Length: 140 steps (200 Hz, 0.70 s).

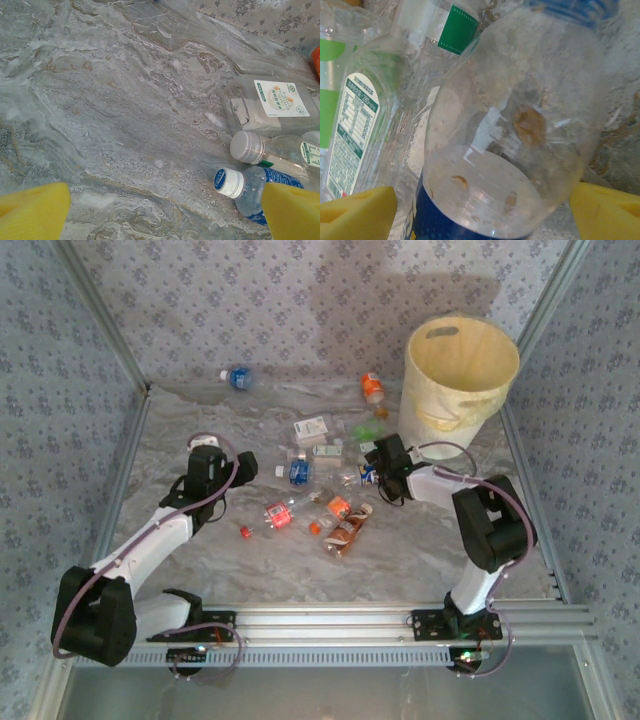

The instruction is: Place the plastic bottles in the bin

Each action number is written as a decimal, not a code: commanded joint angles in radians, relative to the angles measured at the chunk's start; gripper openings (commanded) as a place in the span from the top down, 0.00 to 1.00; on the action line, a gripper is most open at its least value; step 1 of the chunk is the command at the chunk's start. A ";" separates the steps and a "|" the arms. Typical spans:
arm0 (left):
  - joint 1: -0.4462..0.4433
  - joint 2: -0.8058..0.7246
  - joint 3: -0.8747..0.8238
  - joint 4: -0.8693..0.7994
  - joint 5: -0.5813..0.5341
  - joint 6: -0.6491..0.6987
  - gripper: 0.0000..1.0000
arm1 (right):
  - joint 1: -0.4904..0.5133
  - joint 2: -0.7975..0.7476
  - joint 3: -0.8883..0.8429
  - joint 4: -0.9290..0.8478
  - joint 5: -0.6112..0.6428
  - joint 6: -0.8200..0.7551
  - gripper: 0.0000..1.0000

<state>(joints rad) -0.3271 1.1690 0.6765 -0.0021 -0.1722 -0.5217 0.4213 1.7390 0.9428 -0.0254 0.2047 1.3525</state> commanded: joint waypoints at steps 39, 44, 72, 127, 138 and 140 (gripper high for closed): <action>0.007 0.000 0.009 -0.010 0.004 0.005 0.02 | -0.006 0.056 -0.008 0.031 0.040 0.082 0.21; 0.008 0.000 0.009 -0.010 0.003 0.005 0.02 | -0.005 0.047 -0.026 0.044 0.052 0.087 0.23; 0.008 0.010 0.012 -0.007 0.005 0.005 0.02 | -0.015 -0.026 -0.125 0.118 0.124 0.098 0.32; 0.008 0.027 0.015 0.001 0.024 -0.003 0.02 | -0.041 -0.173 -0.273 0.210 0.252 0.106 0.43; 0.008 0.026 0.018 0.001 0.025 -0.004 0.02 | -0.049 -0.203 -0.301 0.225 0.269 0.101 0.46; 0.008 0.025 0.018 0.001 0.025 -0.004 0.02 | -0.050 -0.208 -0.306 0.228 0.272 0.100 0.46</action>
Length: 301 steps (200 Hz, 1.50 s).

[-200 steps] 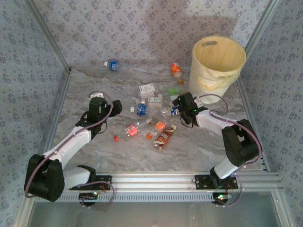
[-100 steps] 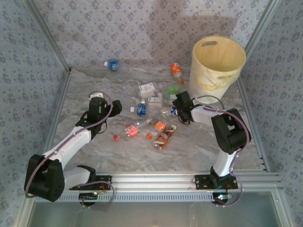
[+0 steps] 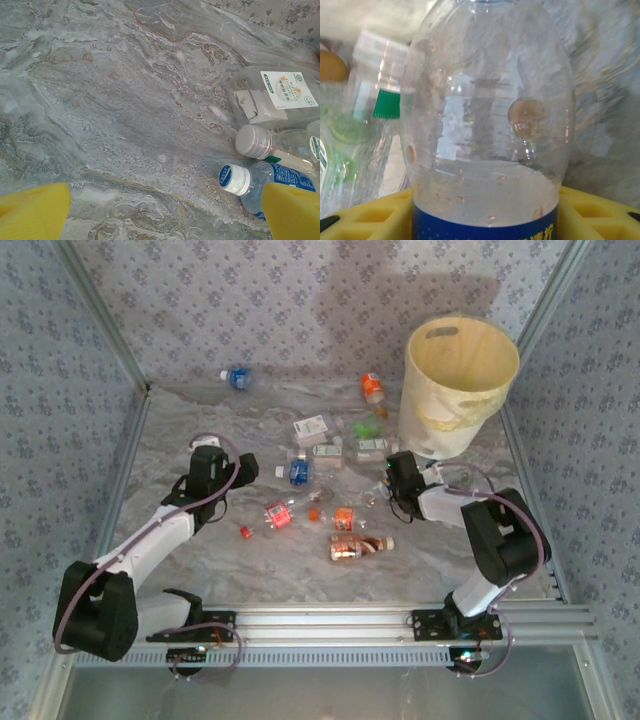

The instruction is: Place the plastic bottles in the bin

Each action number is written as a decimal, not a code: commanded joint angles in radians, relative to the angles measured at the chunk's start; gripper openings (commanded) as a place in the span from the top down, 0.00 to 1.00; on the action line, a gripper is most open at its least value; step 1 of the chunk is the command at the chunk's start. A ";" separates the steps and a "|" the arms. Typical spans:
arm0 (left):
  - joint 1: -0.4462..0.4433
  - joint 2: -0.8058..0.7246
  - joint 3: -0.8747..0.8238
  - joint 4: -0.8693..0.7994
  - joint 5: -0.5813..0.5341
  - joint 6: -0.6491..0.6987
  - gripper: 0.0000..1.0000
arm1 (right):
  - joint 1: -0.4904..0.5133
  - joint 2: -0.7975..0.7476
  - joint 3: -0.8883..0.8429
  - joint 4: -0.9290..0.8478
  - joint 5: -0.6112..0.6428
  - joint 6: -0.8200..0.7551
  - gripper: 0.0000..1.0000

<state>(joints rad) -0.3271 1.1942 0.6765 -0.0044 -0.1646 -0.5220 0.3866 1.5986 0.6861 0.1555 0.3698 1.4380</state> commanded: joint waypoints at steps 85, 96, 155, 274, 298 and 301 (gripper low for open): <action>0.008 0.002 0.024 0.006 0.030 -0.007 0.02 | -0.026 -0.319 -0.213 0.151 0.205 -0.211 0.59; 0.008 0.002 0.026 0.004 0.031 -0.006 0.02 | -0.026 -0.355 -0.225 0.154 0.214 -0.256 0.59; 0.008 0.021 0.032 0.012 0.041 -0.017 0.02 | -0.007 -0.571 -0.251 0.173 0.260 -0.566 0.61; 0.008 0.041 0.042 0.018 0.066 -0.033 0.02 | 0.040 -0.723 -0.094 0.160 0.143 -0.950 0.63; 0.008 0.029 0.054 -0.016 0.090 -0.017 0.02 | 0.023 -0.707 0.009 -0.303 0.193 -0.743 0.60; 0.008 0.025 0.055 -0.019 0.086 -0.014 0.02 | 0.023 -0.710 0.016 -0.341 0.186 -0.746 0.60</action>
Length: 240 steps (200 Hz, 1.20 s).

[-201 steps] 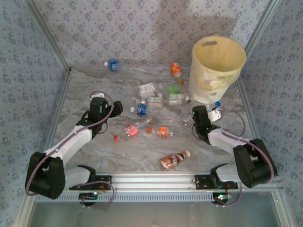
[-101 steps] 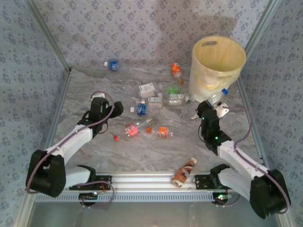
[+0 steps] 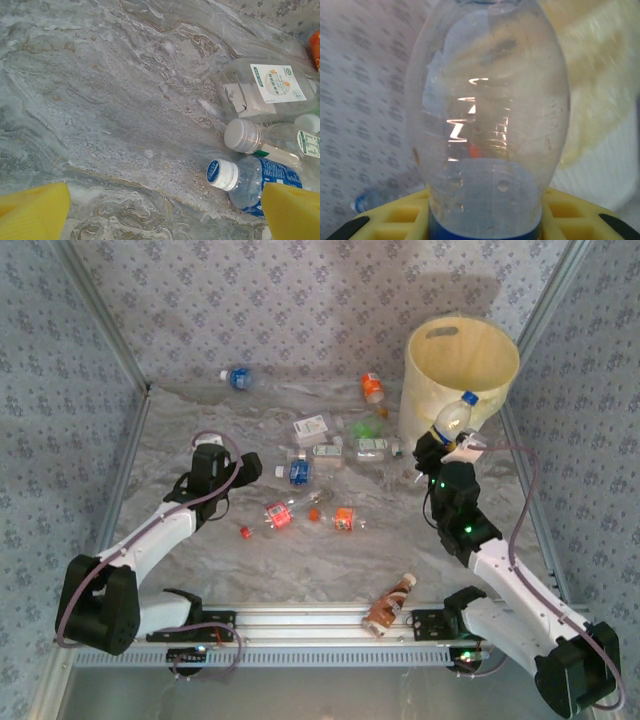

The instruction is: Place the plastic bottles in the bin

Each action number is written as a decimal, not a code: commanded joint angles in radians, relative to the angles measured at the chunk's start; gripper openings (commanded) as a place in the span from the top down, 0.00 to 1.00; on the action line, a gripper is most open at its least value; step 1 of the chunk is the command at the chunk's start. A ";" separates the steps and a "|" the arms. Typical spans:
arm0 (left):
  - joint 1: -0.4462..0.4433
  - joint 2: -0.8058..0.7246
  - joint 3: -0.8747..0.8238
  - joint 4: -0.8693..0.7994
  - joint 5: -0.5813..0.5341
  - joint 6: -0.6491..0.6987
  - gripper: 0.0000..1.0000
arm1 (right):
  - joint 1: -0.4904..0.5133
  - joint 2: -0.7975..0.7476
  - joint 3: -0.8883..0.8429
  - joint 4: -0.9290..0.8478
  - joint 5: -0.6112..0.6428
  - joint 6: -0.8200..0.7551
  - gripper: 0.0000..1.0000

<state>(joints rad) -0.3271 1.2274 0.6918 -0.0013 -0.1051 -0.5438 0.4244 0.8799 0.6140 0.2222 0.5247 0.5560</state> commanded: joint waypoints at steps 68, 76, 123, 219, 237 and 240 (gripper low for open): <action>0.008 0.010 0.077 -0.037 0.062 0.005 0.02 | -0.090 -0.088 0.153 -0.170 -0.223 -0.205 0.61; 0.008 0.013 0.076 -0.036 0.060 0.003 0.02 | -0.101 -0.022 0.230 -0.143 -0.238 -0.254 0.61; 0.008 -0.004 0.056 -0.036 0.038 0.002 0.02 | -0.267 0.465 0.812 -0.147 -0.416 -0.319 0.58; 0.019 -0.083 0.013 -0.079 -0.045 0.043 0.02 | -0.384 0.965 1.324 -0.328 -0.198 -0.556 0.34; 0.020 -0.084 0.013 -0.078 -0.042 0.050 0.02 | -0.382 0.888 1.274 -0.399 -0.204 -0.550 0.16; 0.022 -0.084 0.014 -0.080 -0.041 0.051 0.02 | -0.382 0.875 1.267 -0.419 -0.212 -0.543 0.11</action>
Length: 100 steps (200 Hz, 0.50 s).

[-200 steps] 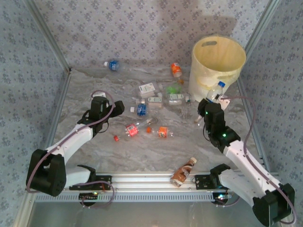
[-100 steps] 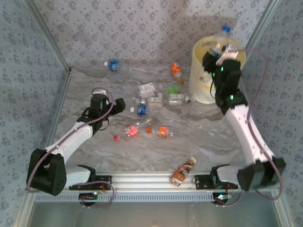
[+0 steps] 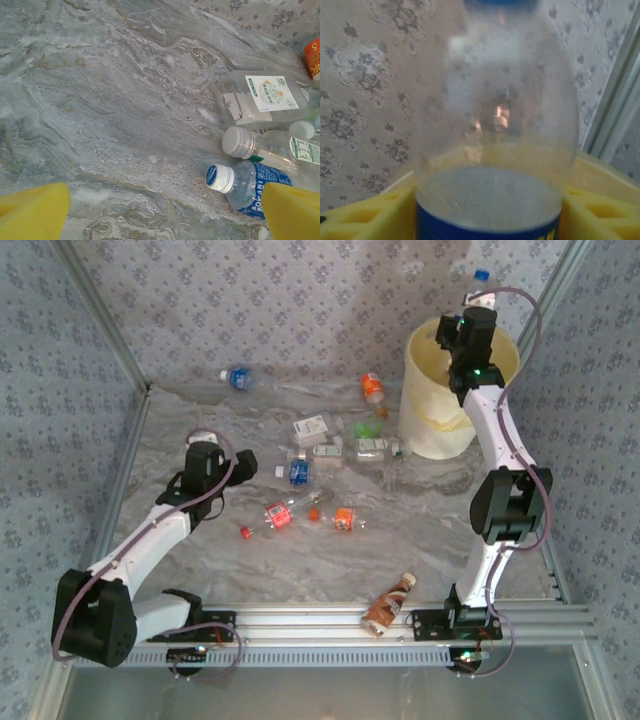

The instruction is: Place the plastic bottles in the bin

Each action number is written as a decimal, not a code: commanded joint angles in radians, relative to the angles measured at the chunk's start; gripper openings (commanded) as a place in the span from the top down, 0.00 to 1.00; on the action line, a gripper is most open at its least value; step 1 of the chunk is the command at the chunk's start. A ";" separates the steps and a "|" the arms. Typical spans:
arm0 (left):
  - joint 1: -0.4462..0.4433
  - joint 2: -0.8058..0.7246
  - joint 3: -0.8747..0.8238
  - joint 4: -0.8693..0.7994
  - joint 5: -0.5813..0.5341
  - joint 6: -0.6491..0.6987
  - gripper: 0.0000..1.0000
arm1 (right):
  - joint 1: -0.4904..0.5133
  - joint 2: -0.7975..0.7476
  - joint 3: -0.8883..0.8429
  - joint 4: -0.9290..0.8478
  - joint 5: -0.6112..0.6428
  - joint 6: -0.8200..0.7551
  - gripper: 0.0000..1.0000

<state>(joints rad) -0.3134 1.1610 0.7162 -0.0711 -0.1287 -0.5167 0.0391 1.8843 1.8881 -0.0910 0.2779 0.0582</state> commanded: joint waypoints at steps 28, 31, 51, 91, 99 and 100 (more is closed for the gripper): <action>0.008 -0.020 -0.006 -0.011 -0.004 0.035 0.02 | 0.011 -0.279 -0.046 -0.419 0.001 0.102 0.00; 0.008 -0.021 -0.006 -0.012 -0.002 0.035 0.02 | 0.014 -0.299 -0.055 -0.462 0.000 0.123 0.00; 0.008 -0.040 -0.010 -0.015 0.012 0.036 0.02 | 0.050 -0.450 -0.165 -0.659 -0.005 0.232 0.00; 0.010 -0.077 -0.003 -0.050 0.043 0.040 0.02 | 0.211 -0.746 -0.424 -0.975 -0.003 0.543 0.00; 0.010 -0.088 -0.003 -0.057 0.053 0.037 0.02 | 0.253 -0.796 -0.470 -1.043 0.003 0.626 0.00; 0.010 -0.089 -0.003 -0.058 0.054 0.037 0.02 | 0.259 -0.801 -0.475 -1.051 0.004 0.636 0.00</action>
<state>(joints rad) -0.3092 1.1126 0.7136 -0.0963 -0.1120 -0.4942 0.2085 1.1687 1.5429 -0.8082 0.2729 0.4065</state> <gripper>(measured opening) 0.979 0.999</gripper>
